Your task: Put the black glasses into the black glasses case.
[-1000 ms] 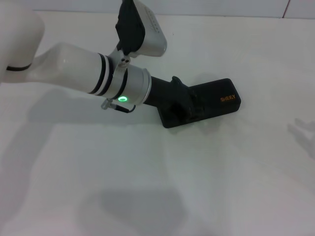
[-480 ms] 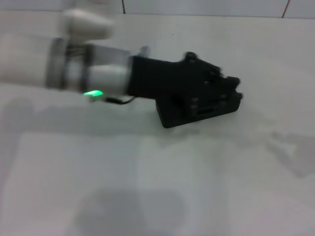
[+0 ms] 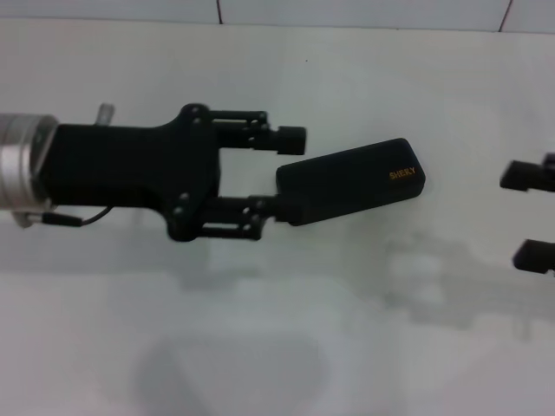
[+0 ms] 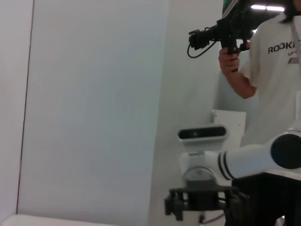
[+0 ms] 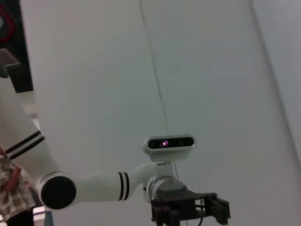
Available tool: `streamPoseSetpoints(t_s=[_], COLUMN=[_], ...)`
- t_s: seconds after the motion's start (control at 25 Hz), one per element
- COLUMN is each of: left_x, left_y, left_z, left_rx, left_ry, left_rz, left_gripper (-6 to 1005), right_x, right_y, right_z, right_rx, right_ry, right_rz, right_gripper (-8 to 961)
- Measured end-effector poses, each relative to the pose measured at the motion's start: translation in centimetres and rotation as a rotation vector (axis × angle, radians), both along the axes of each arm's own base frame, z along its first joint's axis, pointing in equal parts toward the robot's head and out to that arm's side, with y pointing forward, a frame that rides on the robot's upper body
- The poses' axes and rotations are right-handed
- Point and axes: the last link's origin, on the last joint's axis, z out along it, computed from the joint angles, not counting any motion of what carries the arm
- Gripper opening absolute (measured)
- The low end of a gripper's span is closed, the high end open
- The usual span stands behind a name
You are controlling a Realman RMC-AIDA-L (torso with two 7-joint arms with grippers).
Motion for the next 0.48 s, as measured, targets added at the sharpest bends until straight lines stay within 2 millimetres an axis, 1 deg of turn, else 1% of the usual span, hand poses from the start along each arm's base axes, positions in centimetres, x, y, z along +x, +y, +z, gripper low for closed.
streamPoseSetpoints(t_s=[0.04,0.12,0.36,0.48], left_x=[0.0,-1.1,-2.0,-2.5], left_y=[0.0,-0.3,-0.5,-0.5], left_z=[0.0,0.0,0.3,0.5], left_rx=[0.000,-0.005,0.018,0.034], left_ry=[0.000,0.000,0.004,0.011], left_rz=[0.000,0.027,0.031,0.046], left_gripper=[579,693,718,731], right_x=[-0.4,-0.9,-2.2,-2.6], right_y=[0.5,1.2,2.8,3.2], right_z=[-0.2,-0.6,-2.4,-3.0], right_rx=[-0.003,-0.009,-0.047,-0.050], right_ry=[-0.005,-0.014,-0.047,-0.034], right_rz=[0.007,0.016,0.016,0.011], right_gripper=[551,784,856,856])
